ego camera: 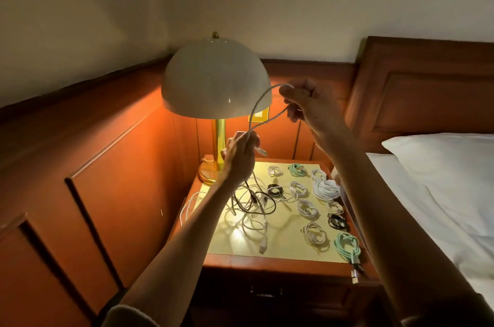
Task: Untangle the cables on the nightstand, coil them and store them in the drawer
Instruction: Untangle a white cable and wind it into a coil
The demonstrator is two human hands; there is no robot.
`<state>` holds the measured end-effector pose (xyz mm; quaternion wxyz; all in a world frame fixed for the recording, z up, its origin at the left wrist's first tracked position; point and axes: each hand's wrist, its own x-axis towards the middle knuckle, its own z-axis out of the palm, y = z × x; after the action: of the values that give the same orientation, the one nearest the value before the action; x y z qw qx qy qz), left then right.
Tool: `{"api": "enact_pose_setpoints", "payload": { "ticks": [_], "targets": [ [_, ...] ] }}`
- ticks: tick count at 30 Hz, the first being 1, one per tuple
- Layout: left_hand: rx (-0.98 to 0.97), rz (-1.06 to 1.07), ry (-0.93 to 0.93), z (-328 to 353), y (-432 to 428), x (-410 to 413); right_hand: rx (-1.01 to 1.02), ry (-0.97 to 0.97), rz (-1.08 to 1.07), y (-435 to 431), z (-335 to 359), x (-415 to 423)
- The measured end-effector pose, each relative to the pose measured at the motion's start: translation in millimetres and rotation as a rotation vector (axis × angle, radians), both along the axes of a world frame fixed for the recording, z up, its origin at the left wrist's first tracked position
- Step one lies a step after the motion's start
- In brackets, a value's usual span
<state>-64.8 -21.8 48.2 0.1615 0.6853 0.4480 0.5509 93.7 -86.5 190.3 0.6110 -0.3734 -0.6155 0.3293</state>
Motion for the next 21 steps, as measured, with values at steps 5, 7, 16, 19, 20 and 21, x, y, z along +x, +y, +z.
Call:
{"api": "enact_pose_setpoints", "payload": {
  "ticks": [5,7,16,19,20,21],
  "targets": [
    [0.068,0.073,0.097,24,5,-6,-0.162,-0.407,-0.025,3,-32,15],
    [0.009,-0.044,0.206,26,5,-6,-0.221,-0.427,0.064,3,-46,10],
    [-0.085,-0.087,0.37,-5,-2,1,-0.135,-0.239,-0.032,24,-59,-18],
    [-0.197,-0.104,0.259,-17,0,-1,-0.227,-0.134,0.123,18,-55,-18],
    [-0.237,-0.083,0.281,-17,1,1,-0.23,-0.22,0.145,16,-57,-17],
    [-0.266,-0.061,0.278,-14,-1,4,-0.206,-0.38,0.13,16,-61,-15]
  ]
}}
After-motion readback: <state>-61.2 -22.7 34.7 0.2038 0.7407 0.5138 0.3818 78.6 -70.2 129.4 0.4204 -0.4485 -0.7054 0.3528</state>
